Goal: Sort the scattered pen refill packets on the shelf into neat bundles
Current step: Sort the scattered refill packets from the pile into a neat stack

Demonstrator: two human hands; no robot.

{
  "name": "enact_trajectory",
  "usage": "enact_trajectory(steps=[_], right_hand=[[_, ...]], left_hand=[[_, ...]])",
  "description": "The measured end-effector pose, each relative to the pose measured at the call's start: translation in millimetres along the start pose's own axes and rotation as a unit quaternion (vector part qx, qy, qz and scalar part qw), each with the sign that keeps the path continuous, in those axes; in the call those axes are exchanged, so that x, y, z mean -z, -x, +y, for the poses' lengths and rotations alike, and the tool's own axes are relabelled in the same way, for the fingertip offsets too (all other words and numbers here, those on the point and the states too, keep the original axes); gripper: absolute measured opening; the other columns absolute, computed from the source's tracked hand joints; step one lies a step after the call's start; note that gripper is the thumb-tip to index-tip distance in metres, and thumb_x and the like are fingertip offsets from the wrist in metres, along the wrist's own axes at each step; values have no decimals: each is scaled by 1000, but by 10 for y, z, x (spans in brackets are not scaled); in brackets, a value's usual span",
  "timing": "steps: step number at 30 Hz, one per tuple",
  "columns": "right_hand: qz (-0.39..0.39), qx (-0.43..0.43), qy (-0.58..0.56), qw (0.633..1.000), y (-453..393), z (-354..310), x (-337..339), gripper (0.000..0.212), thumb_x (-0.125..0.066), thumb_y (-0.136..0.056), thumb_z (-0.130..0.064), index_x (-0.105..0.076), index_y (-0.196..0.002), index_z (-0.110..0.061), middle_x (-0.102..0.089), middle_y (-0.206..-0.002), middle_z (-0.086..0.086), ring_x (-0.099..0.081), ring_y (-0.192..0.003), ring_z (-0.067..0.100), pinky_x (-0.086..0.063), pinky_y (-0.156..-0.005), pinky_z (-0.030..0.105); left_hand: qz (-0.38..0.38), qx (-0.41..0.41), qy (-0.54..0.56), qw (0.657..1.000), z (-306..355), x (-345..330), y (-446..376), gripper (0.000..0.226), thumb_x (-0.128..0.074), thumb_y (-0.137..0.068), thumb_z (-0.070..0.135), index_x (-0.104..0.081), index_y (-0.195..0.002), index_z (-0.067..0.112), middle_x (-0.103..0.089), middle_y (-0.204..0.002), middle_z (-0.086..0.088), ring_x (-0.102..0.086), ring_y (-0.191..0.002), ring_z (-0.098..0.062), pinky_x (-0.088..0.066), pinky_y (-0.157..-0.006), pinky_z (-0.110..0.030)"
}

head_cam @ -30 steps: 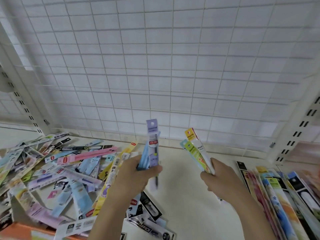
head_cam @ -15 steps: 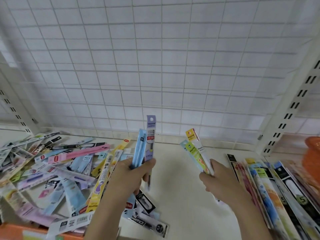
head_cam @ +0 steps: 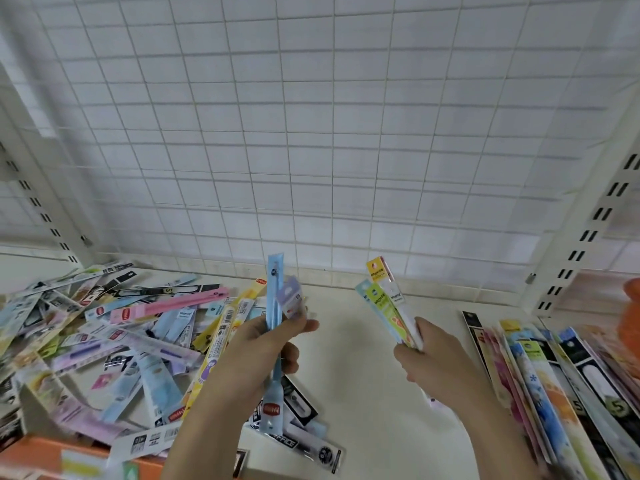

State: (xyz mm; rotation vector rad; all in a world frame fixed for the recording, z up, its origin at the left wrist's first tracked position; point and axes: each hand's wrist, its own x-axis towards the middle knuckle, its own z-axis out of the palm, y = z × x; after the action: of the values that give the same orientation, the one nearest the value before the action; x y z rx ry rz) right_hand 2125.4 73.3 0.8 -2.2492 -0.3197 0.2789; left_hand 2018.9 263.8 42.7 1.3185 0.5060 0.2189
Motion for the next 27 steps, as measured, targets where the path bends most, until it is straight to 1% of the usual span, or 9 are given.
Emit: enact_trajectory(steps=[5,8,10,12,16,19,21,24,27], right_hand=[[-3,3,2,1000,-34,-9,-17,19,-51,-80,-17,-47,-90,-1,-54,-74,13,-49,-62,23,-33,-51,25],[-4,3,1,1000,-53,-11,-23,19,-51,-79,-17,-46,-88,-1,-54,-74,13,-49,-61,23,-35,-54,27],[-2,1,-1,1000,-63,-14,-30,19,-51,-78,-17,-45,-85,-1,-53,-72,11,-49,-60,23,-35,-55,28],[-3,-1,-1,1000,-66,-25,-35,18,-51,-78,-17,-44,-84,-2,-52,-71,10,-49,-60,22,-35,-55,28],[-6,0,2,1000,-62,-44,-47,19,-51,-80,-17,-43,-85,-1,-49,-69,8,-46,-59,22,-33,-53,27],[-2,6,5,1000,-52,-54,-57,20,-52,-80,-18,-44,-85,-1,-49,-69,8,-45,-58,22,-33,-52,27],[2,11,9,1000,-46,-64,-64,21,-54,-81,-19,-44,-84,-2,-50,-68,8,-46,-57,22,-34,-51,27],[2,13,12,1000,-38,-75,-83,23,-56,-82,-21,-46,-86,-1,-49,-68,8,-45,-57,22,-35,-52,27],[-1,11,12,1000,-30,-65,-95,22,-56,-82,-21,-47,-88,-1,-49,-68,8,-45,-57,22,-35,-53,27]], left_hand=[[1,-15,-3,1000,1,1,9,18,-57,-86,1,-67,-99,8,-73,-92,-7,-58,-53,-11,-52,-54,-23],[8,-8,5,1000,-8,10,-15,28,-45,-92,-4,-68,-101,9,-73,-89,-5,-68,-61,-11,-55,-53,-20],[12,-19,-2,1000,-22,18,-38,18,-56,-88,3,-68,-102,7,-73,-92,-11,-68,-63,-15,-56,-54,-19],[0,-39,-22,999,-35,21,-41,22,-68,-78,11,-67,-99,8,-74,-91,-13,-69,-63,-14,-56,-57,-19],[14,-38,-52,998,-39,12,-45,12,-65,-82,15,-67,-79,3,-69,-65,-4,-60,-49,-10,-49,-48,-18],[58,-33,-131,989,-79,34,-103,40,-62,-86,29,-55,-51,10,-51,-46,-3,-43,-39,-14,-38,-47,-25],[77,-38,-184,979,-81,25,-109,47,-61,-87,32,-56,-43,18,-46,-48,-3,-39,-41,-15,-36,-46,-22],[58,-54,-229,970,-84,19,-96,39,-52,-92,33,-69,-58,26,-56,-60,-1,-49,-54,-14,-38,-42,-11],[20,-48,-212,976,-93,38,-90,41,-42,-98,25,-64,-64,19,-71,-61,10,-59,-75,-12,-42,-61,-12]])
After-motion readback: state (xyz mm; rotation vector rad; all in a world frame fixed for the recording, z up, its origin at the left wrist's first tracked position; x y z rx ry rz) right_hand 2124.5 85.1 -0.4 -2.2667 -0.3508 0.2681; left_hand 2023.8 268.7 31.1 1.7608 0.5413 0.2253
